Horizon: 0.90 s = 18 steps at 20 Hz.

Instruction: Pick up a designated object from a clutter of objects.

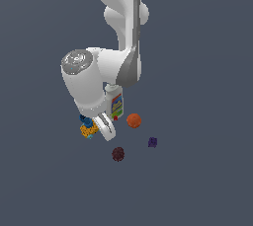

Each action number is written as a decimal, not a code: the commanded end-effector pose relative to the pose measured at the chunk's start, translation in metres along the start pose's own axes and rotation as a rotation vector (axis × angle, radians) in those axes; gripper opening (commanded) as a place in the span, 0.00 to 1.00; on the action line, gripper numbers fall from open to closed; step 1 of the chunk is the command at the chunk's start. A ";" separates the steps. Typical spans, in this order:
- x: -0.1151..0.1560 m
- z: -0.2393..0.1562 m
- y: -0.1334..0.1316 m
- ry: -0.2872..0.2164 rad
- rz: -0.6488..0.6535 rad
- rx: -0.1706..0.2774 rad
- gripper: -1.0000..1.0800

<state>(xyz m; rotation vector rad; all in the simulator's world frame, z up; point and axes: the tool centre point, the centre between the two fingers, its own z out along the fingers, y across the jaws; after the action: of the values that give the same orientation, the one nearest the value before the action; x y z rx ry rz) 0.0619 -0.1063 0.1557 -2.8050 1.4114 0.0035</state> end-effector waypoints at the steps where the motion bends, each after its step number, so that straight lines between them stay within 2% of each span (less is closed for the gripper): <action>1: -0.016 -0.026 -0.006 0.001 0.001 0.001 0.00; 18: -0.128 -0.204 -0.048 0.005 0.002 -0.002 0.00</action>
<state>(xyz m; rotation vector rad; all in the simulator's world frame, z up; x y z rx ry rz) 0.0277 0.0150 0.3442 -2.8072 1.4142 -0.0016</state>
